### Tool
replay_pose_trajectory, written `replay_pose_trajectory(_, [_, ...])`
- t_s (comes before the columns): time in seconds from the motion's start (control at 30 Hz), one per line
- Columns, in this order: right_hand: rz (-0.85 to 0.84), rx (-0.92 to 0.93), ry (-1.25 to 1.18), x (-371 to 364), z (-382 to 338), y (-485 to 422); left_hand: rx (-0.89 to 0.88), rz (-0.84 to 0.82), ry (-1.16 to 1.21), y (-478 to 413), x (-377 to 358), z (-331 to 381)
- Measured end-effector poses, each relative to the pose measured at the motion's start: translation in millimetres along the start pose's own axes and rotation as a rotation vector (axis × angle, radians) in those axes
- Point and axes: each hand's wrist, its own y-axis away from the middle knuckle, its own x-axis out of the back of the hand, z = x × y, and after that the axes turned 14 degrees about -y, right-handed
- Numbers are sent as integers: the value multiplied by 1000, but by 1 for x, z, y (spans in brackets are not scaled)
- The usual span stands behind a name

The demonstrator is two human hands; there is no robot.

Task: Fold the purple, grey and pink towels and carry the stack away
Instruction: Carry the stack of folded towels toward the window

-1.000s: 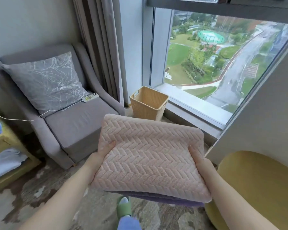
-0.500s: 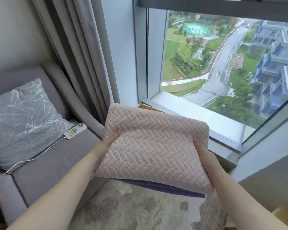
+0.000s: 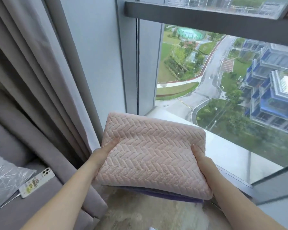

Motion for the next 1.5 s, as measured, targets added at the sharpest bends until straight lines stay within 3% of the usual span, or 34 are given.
replay_pose_trajectory(0.13, [12, -74, 26, -13, -35, -63, -43, 41, -22, -47, 3, 50])
replay_pose_trajectory(0.4, [117, -149, -64, -41, -36, -156, -22, -61, -108, -156, 1, 107])
replay_pose_trajectory(0.7, [341, -401, -181, -97, 51, -261, 9, -301, -292, -359, -7, 116])
replay_pose_trajectory(0.93, [397, -430, -225, -146, 156, -307, 66, -468, -308, -467, -12, 30])
replay_pose_trajectory(1.2, [379, -415, -279, -172, 285, -336, 102, -371, -417, -526, -20, -104])
replay_pose_trajectory(1.5, [334, -401, -123, -189, 330, -351, 69, -284, -429, -543, -20, -164])
